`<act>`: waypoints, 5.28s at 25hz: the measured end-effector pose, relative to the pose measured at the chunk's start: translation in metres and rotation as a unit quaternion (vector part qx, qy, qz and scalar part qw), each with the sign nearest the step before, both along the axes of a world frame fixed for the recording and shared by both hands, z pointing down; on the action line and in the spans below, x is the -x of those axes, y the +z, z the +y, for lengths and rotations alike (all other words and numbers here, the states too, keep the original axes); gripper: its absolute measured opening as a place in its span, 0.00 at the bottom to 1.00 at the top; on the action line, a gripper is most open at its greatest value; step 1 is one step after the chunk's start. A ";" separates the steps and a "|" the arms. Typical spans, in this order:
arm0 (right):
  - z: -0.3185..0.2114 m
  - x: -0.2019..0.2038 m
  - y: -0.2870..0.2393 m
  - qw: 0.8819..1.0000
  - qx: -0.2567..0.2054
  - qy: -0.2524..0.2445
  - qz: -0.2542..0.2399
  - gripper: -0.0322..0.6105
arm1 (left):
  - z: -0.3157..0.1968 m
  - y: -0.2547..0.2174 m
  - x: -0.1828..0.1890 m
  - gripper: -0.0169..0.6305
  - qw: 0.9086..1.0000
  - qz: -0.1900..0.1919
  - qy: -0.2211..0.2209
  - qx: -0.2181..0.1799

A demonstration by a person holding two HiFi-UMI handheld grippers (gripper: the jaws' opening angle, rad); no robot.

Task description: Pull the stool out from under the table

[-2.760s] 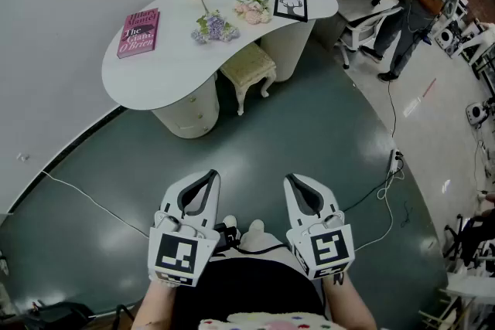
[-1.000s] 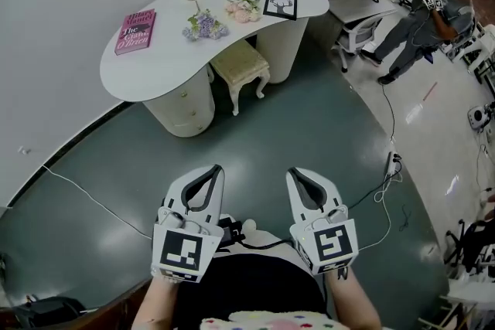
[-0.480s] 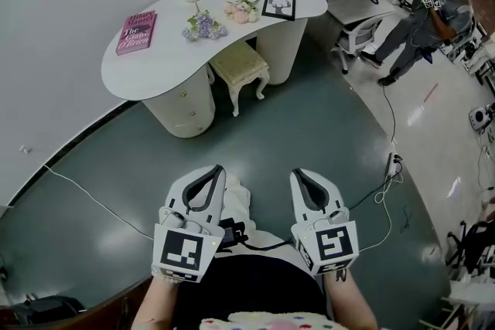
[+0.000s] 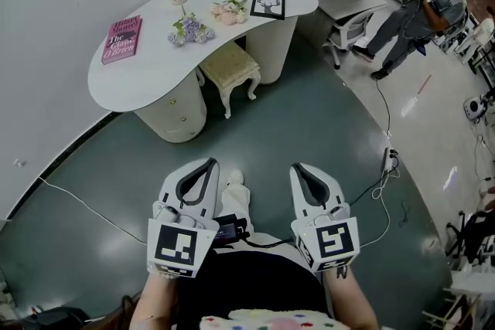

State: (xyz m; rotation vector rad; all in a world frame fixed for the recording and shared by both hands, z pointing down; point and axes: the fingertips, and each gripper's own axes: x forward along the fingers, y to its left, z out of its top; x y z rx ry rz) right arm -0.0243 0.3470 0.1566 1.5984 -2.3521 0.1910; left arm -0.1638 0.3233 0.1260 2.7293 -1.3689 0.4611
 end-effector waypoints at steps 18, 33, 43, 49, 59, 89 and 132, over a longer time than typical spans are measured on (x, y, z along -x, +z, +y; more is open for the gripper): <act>-0.121 -0.018 0.001 1.000 0.013 0.008 0.027 0.11 | -0.146 0.008 -0.024 0.05 0.999 -0.006 0.029 0.014; -0.241 -0.011 -0.009 1.000 0.002 0.023 0.021 0.11 | -0.260 0.008 -0.033 0.05 0.998 -0.003 0.060 0.014; -0.292 0.011 -0.003 0.999 0.001 0.011 0.041 0.11 | -0.311 0.008 -0.017 0.05 0.998 -0.004 0.057 0.013; -0.302 0.016 -0.002 0.999 0.001 0.015 0.042 0.11 | -0.321 0.012 -0.006 0.05 0.999 0.018 0.040 0.024; -0.312 0.004 0.007 0.999 0.014 0.013 0.041 0.11 | -0.327 0.023 -0.002 0.05 0.999 0.002 0.028 0.036; -0.350 -0.055 0.081 0.992 0.042 -0.102 0.054 0.11 | -0.356 0.080 -0.058 0.05 0.996 0.011 -0.045 0.073; -0.495 -0.060 0.406 0.969 0.179 -0.169 0.028 0.11 | -0.433 0.393 -0.052 0.10 0.959 0.044 -0.186 0.211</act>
